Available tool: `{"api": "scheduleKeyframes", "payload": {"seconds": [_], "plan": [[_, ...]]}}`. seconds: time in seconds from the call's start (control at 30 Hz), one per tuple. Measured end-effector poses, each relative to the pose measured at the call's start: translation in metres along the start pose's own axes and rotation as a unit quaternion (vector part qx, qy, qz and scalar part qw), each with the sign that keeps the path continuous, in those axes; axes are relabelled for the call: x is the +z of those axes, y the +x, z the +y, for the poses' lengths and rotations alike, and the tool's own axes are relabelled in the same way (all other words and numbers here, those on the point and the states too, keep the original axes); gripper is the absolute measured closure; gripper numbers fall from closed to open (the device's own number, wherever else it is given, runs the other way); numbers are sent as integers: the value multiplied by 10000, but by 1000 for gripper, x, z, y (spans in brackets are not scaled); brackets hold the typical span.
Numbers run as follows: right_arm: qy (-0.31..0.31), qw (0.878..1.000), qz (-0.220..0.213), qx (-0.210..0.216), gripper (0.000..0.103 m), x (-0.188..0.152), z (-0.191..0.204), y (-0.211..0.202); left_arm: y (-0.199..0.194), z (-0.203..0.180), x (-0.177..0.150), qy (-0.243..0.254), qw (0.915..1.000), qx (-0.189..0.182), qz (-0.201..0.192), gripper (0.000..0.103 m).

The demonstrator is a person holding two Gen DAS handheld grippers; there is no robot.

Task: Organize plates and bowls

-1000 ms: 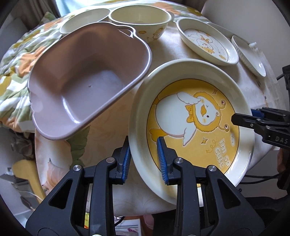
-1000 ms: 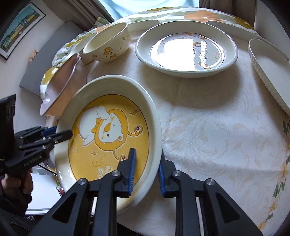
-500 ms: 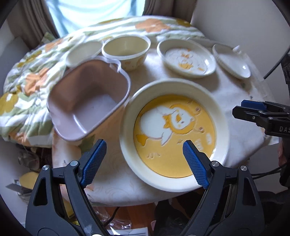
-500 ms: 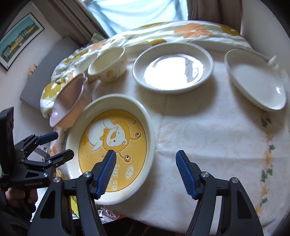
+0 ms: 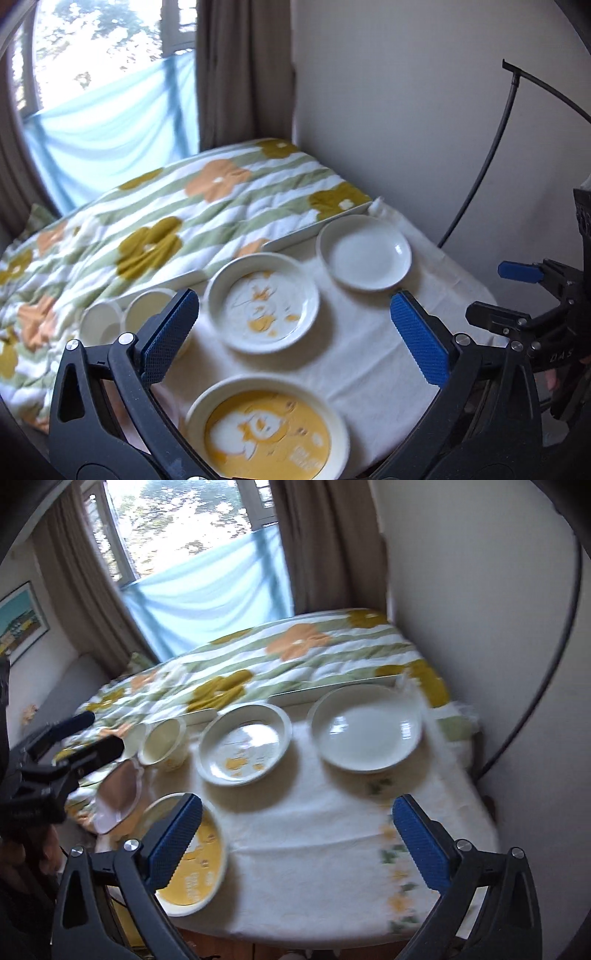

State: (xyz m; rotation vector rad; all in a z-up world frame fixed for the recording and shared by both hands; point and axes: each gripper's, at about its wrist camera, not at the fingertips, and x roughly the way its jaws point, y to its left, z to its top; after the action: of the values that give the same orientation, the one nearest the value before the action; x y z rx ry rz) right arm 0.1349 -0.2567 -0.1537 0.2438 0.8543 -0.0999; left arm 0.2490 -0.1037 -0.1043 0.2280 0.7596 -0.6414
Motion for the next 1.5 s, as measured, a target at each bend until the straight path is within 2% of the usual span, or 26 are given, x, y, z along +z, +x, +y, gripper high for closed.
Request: {"api": "scheduleKeyframes", "payload": {"seconds": [0.1, 0.2, 0.37, 0.43, 0.5, 0.53, 0.6, 0.67, 0.8, 0.87, 0.93, 1.03, 1.1, 1.13, 1.2, 1.3, 1.5], "plan": [[281, 9994, -164, -112, 0, 13, -28, -2, 39, -5, 29, 5, 9984, -429, 355, 0], [618, 9980, -17, -113, 0, 25, -58, 17, 86, -7, 49, -10, 9951, -712, 684, 0], [1390, 9897, 234, 233, 0, 31, -101, 65, 168, -8, 73, -106, 9874, -1001, 1224, 0], [1532, 9875, 278, 250, 1, 27, -111, 81, 198, -14, 78, -33, 9852, -999, 1390, 1], [1695, 9843, 371, 330, 7, 28, -119, 99, 228, -17, 80, 72, 9826, -959, 1592, 4], [1783, 9823, 427, 374, 9, 27, -123, 108, 244, -18, 81, 89, 9803, -975, 1716, 8], [1999, 9770, 611, 422, 21, 27, -131, 129, 274, -20, 80, 110, 9747, -996, 1997, 15], [2195, 9719, 726, 449, 27, 26, -139, 147, 300, -21, 77, 142, 9697, -1002, 2224, 28], [2462, 9646, 860, 381, 42, 24, -152, 175, 341, -16, 72, 134, 9608, -1007, 2578, 46], [2531, 9628, 897, 306, 46, 24, -156, 185, 354, -14, 69, 122, 9569, -1042, 2709, 56], [2614, 9603, 944, 228, 51, 25, -159, 193, 362, -12, 66, 142, 9545, -1054, 2785, 60], [2630, 9596, 990, 124, 60, 23, -158, 197, 365, -10, 66, 193, 9559, -1045, 2737, 69], [2626, 9594, 1021, 94, 70, 22, -157, 201, 366, -9, 67, 212, 9562, -1030, 2731, 75], [2631, 9590, 1049, 88, 71, 21, -157, 203, 367, -8, 67, 224, 9563, -1021, 2732, 79], [2633, 9590, 1050, 50, 77, 20, -156, 205, 366, -9, 67, 279, 9565, -1002, 2725, 80], [2636, 9590, 1040, 17, 81, 20, -156, 205, 363, -11, 67, 377, 9575, -987, 2682, 81], [2633, 9592, 1033, 34, 83, 22, -158, 207, 365, -21, 63, 530, 9563, -1009, 2693, 84]]}}
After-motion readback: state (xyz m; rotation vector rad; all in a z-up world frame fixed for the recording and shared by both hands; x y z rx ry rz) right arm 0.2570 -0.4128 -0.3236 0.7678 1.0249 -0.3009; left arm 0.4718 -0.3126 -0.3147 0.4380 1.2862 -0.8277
